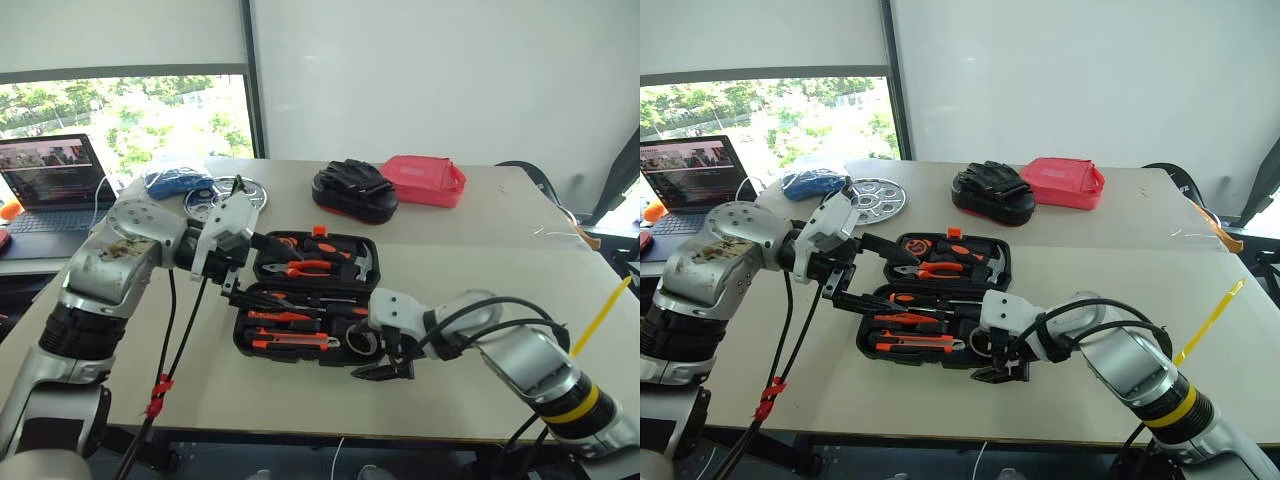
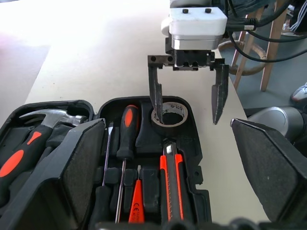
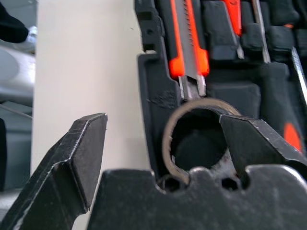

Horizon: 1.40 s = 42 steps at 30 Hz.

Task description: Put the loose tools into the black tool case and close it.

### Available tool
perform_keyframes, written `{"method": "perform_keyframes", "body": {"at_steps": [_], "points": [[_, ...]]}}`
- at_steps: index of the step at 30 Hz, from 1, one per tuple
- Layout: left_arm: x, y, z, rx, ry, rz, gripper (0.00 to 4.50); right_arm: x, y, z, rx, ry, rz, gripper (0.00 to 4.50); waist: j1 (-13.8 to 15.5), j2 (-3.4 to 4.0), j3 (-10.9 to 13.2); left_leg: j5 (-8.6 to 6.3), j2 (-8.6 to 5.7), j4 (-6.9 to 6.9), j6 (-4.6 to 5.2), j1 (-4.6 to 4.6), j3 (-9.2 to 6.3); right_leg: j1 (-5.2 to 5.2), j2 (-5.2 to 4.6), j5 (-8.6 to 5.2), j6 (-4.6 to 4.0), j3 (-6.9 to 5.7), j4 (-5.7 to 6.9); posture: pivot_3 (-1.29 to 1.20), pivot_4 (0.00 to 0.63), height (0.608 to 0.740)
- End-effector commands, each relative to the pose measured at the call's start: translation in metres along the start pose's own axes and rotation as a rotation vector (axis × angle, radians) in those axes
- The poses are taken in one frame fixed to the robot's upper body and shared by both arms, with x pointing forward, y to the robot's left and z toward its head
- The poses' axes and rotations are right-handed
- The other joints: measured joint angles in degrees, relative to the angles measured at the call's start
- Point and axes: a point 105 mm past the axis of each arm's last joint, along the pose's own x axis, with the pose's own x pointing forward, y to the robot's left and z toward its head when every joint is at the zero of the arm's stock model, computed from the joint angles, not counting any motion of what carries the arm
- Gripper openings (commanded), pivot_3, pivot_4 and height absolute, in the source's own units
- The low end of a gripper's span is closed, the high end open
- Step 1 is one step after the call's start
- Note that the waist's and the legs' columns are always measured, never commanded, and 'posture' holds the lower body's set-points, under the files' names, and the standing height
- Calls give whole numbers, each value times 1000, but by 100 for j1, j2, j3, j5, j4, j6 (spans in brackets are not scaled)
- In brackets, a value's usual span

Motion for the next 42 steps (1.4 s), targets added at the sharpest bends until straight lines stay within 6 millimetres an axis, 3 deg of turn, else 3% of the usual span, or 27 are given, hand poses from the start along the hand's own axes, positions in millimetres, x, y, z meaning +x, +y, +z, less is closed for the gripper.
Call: {"method": "perform_keyframes", "body": {"at_steps": [1, 3, 5, 11, 24, 30, 33, 39, 41, 42], "points": [[-2, 1, 10, 61, 0, 4, 4500, -7, 0, 8, -41, -18, -30, 3349, -1, 0, 0, 0, 0, 0, 0, 0, 0, 0, 0, 0, 0, 0, 0, 0, 150, 740], [-2, 2, 10, 62, 1, 4, 4500, -8, 2, 7, -31, -18, -23, 3349, 0, 0, 0, 0, 0, 0, 0, 0, 0, 0, 0, 0, 0, 0, 0, 0, 150, 740], [-2, 2, 9, 63, 2, 4, 4500, -9, 6, 4, -23, -8, -10, 2891, 8, 0, 0, 0, 0, 0, 0, 0, 0, 0, 0, 0, 0, 0, -1, 0, 150, 740], [-1, 2, 9, 67, 0, 4, 4500, -11, 8, -5, -16, 20, -19, 896, 15, 0, 0, 0, 0, 0, 0, 0, 0, 1, 0, 0, 0, 0, -1, 0, 150, 740], [-1, 4, 9, 69, 1, 11, 4500, -16, 1, -6, -10, 22, -44, 896, 13, 0, 0, 0, 0, 0, 0, 0, 0, 0, 0, 0, 0, 0, -1, 0, 150, 740], [-2, -2, 3, 36, 1, 5, 4500, -37, -7, 21, 23, -134, -113, 896, 15, -1, 0, 0, 0, 0, 0, 0, 0, 0, 0, 0, 0, 0, -1, 0, 150, 740], [-4, -3, -7, 13, 20, 23, 4500, -57, -12, 25, 119, -204, -168, 1594, 20, -1, 0, 0, 1, 0, 0, 0, -1, 1, 0, 0, 0, 0, -1, 0, 150, 740], [-17, 10, -28, -58, 61, 156, 4500, -80, -26, 6, 241, -205, -323, 3669, 39, -2, 1, 0, 0, 0, 0, 0, -1, 4, -1, 0, 0, -1, -2, 0, 150, 740], [-27, 16, -43, -117, 86, 235, 4500, -85, -29, -3, 278, -204, -371, 3335, 33, -2, 1, 0, 0, 0, 0, 1, 0, 4, -1, 0, 0, -1, -2, 0, 150, 740], [-31, 17, -49, -137, 95, 260, 3980, -87, -30, -5, 287, -205, -386, 3243, 26, -2, 1, 0, 0, 0, 0, 2, 0, 4, 0, 0, 0, -1, -2, 0, 150, 740]]}}
